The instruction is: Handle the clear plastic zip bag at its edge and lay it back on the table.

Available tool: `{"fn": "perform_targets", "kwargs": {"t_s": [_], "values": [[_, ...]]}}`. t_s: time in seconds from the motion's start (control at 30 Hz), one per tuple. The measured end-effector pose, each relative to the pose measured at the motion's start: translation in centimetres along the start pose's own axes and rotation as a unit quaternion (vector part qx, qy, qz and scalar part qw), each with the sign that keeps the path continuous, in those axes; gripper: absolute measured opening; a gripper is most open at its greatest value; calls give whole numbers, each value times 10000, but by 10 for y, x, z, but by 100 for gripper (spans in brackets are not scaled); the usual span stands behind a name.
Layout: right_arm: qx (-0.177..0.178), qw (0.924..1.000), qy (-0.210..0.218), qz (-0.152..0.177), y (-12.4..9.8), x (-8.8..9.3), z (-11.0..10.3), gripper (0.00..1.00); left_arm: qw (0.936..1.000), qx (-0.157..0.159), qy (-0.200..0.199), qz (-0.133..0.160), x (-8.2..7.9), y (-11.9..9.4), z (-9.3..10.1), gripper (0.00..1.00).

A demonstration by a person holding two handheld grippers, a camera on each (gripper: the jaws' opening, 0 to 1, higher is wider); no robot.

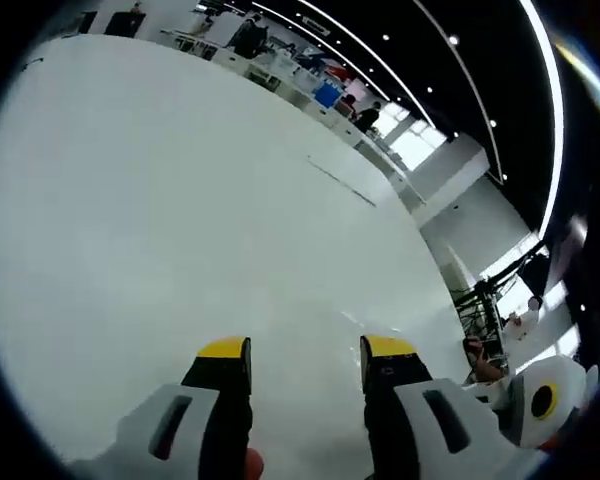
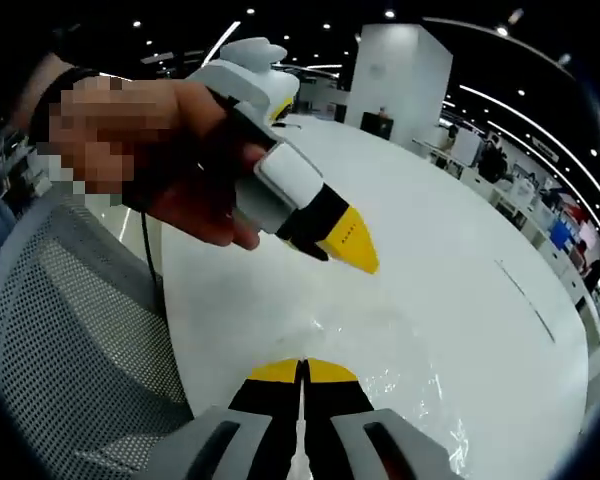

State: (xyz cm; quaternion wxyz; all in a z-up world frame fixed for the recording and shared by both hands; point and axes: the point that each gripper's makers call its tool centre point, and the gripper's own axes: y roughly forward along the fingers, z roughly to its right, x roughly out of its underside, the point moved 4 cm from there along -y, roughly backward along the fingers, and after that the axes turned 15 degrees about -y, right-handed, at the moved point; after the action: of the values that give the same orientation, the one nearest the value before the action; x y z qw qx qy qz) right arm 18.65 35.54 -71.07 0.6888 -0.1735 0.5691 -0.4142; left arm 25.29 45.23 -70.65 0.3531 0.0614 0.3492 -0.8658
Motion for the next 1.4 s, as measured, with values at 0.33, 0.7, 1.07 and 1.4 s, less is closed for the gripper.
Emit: {"fn": "perform_targets", "kwargs": {"t_s": [0.33,0.7,1.07,1.4], "values": [[-78,9999,-130,26,-1,-4,-5,0,9992,73,-150,-355,9,19,2,29],[-68,9998,-159,57,1,-4,-4,0,9988,-95,-144,-462,17,23,5,0],[59,10000,-2,-17,-6,5,3,0,9989,-104,-329,-306,16,20,2,0],[182,9994,48,-294,-7,20,9,0,9989,9,-378,-293,24,11,2,0]]}}
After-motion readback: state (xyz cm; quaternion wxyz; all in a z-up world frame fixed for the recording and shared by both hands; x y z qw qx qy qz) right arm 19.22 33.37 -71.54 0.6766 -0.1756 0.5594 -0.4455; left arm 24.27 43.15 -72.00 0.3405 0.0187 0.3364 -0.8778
